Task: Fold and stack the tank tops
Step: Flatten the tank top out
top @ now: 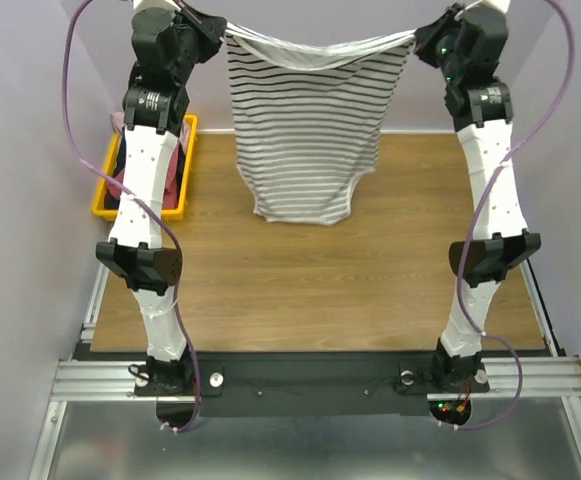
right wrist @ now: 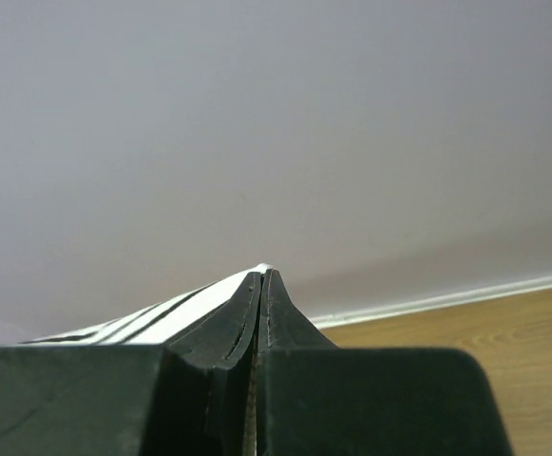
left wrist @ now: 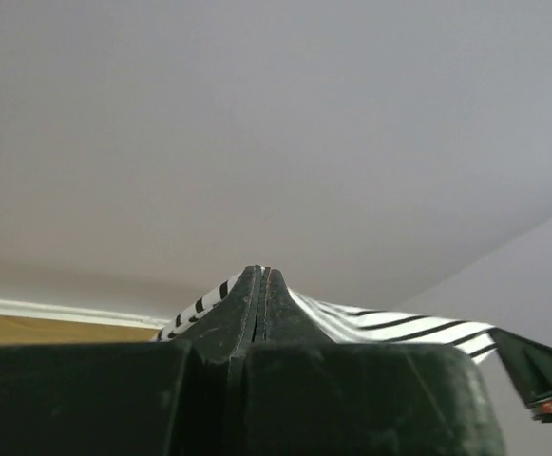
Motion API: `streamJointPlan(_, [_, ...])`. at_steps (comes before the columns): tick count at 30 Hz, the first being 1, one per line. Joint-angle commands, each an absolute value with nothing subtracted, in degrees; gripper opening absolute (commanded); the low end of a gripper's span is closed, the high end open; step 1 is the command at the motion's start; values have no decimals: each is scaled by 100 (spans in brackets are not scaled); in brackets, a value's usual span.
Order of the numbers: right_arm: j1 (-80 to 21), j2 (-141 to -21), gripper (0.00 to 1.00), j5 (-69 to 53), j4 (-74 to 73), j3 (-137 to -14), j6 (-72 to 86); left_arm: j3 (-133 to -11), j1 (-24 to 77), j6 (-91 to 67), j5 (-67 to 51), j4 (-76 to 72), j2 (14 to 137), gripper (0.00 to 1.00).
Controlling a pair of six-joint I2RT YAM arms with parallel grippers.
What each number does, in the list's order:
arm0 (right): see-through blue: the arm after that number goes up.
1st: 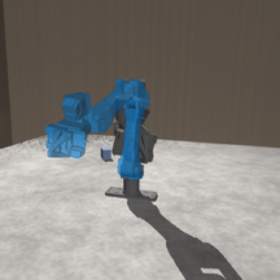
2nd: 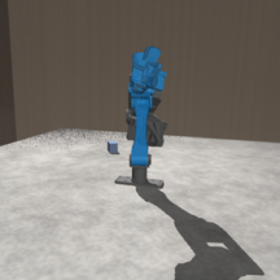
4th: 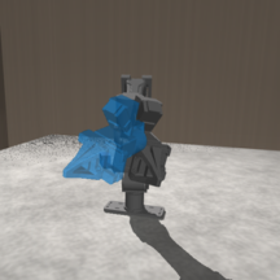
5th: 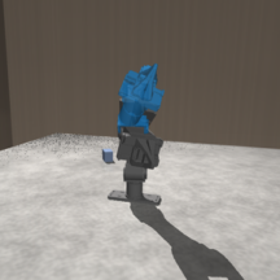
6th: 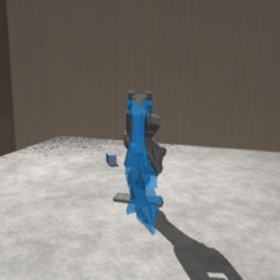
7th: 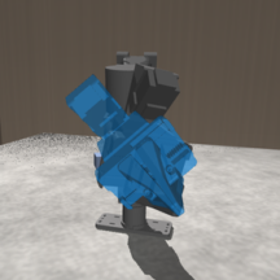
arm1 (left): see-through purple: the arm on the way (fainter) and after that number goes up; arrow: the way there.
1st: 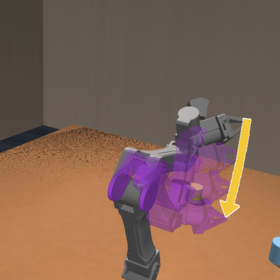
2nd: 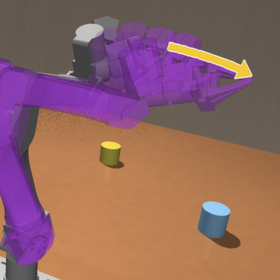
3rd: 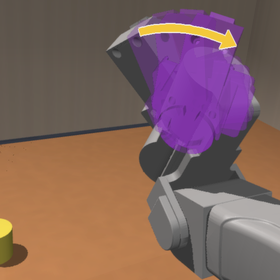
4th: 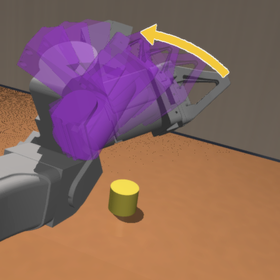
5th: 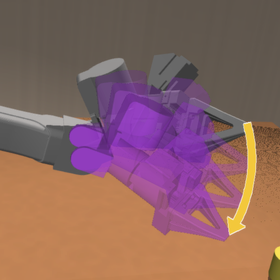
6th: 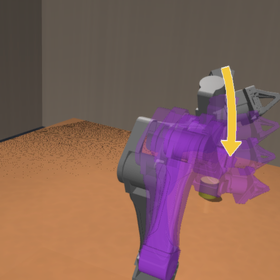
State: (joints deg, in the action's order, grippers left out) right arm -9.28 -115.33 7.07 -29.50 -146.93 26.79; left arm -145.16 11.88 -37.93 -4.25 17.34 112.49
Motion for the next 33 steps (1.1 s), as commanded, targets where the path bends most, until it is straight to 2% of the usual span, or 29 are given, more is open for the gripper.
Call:
streamJointPlan(1, [-853,-10680,0,606,-1881,-14374,2602,-13873,870,-3868,-1072,749,10241,0])
streamJointPlan(2, [-853,-10557,0,606,-1837,-14187,2610,-13356,853,-3824,-1072,651,10074,0])
streamJointPlan(7, [-853,-9546,1,422,-1503,-12606,2742,-12342,844,-3569,-1213,554,9309,0])
streamJointPlan(10, [-852,-8809,1,527,-1450,-11096,2873,-10938,853,-3682,-1353,203,8685,0])
streamJointPlan(14, [-852,-7921,0,668,-1345,-8701,3049,-8109,896,-4085,-1511,-543,7702,0])
streamJointPlan(16, [-844,-7377,0,633,-1345,-7896,3251,-6698,1028,-4209,-1477,-720,7358,0])
streamJointPlan(23, [-861,-6452,1,71,-1231,-4257,4086,-3258,1748,-4781,-985,-1046,6092,0])
streamJointPlan(29, [-861,-5828,1,71,-1248,-2675,4253,-1865,2047,-5211,-975,-897,5081,0])
streamJointPlan(30, [-853,-5740,2,27,-1265,-2567,4289,-1802,2144,-5229,-993,-783,4967,0])
streamJointPlan(31, [-853,-5557,8,-122,-1300,-2453,4341,-1767,2188,-5229,-1002,-704,4905,0])
streamJointPlan(32, [-853,-5459,24,-149,-1336,-2374,4429,-1688,2241,-5229,-1019,-642,4843,3])
streamJointPlan(33, [-853,-5371,33,-158,-1440,-2269,4456,-1644,2276,-5256,-1037,-572,4791,9])
